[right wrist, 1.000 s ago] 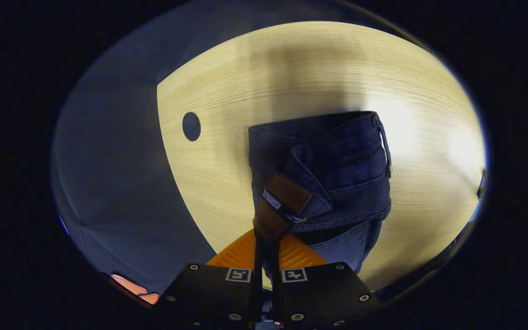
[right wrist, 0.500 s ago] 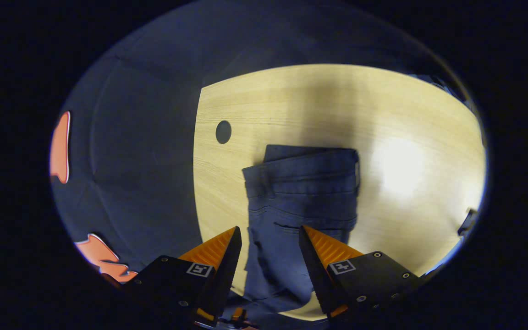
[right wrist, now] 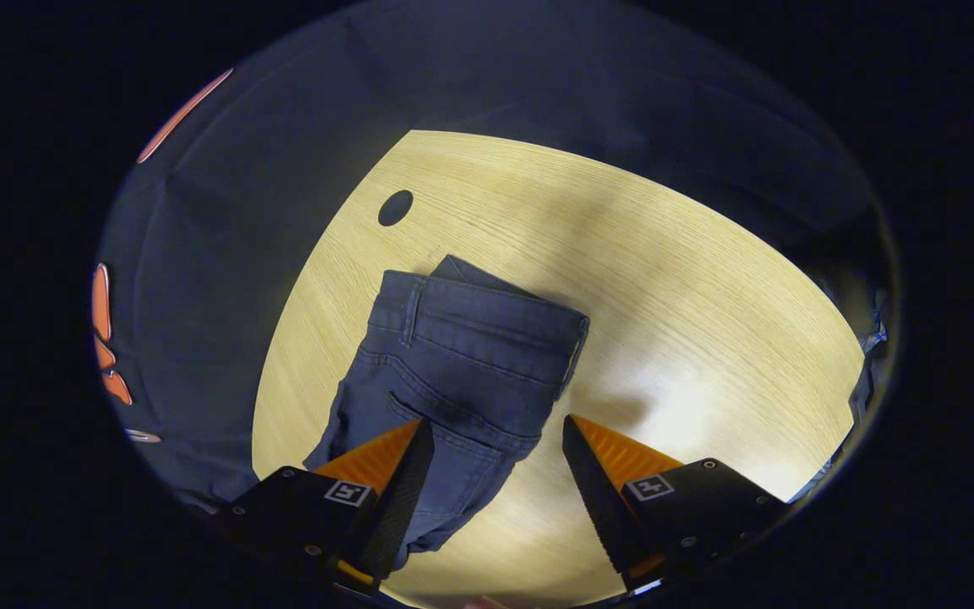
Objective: Grasp the waist and the cuffs of the jeans and fold them to make the two legs overlap; first hold the waist and fold one-third of the jeans toward the cuffs, then hold the cuffs and fold the remaining one-third in the same direction to finish folding.
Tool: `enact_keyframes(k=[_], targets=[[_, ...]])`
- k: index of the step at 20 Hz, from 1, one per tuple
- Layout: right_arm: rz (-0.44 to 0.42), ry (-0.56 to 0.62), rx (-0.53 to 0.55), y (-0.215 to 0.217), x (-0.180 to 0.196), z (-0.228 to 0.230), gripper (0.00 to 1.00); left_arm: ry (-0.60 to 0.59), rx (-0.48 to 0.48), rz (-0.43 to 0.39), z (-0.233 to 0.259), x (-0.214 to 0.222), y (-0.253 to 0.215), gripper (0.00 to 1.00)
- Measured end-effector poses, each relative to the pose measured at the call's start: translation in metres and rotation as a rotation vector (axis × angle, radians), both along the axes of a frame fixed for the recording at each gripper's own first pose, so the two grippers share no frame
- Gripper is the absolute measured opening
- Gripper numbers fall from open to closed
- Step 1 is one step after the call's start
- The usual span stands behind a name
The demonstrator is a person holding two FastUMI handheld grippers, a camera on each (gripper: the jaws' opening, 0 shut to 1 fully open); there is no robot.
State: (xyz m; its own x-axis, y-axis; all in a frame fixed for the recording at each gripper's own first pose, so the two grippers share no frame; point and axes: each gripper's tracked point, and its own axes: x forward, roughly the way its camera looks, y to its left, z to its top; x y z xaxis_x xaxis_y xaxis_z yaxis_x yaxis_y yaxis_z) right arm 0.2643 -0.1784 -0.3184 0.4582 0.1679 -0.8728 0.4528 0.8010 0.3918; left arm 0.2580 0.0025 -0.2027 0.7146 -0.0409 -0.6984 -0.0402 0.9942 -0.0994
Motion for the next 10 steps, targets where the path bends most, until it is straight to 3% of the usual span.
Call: enact_keyframes(k=[3, 8, 10], targets=[[0.011, -0.043, -0.061, -0.006, 0.011, -0.008, 0.94, -0.150, 0.018, 0.010, 0.033, -0.009, 0.001, 0.85], [0.080, -0.064, -0.166, -0.006, 0.010, -0.019, 0.94, -0.432, 0.164, 0.036, 0.095, -0.021, -0.003, 0.84], [0.081, -0.084, -0.179, -0.007, 0.012, -0.019, 0.94, -0.459, 0.223, 0.048, 0.108, -0.024, -0.005, 0.81]])
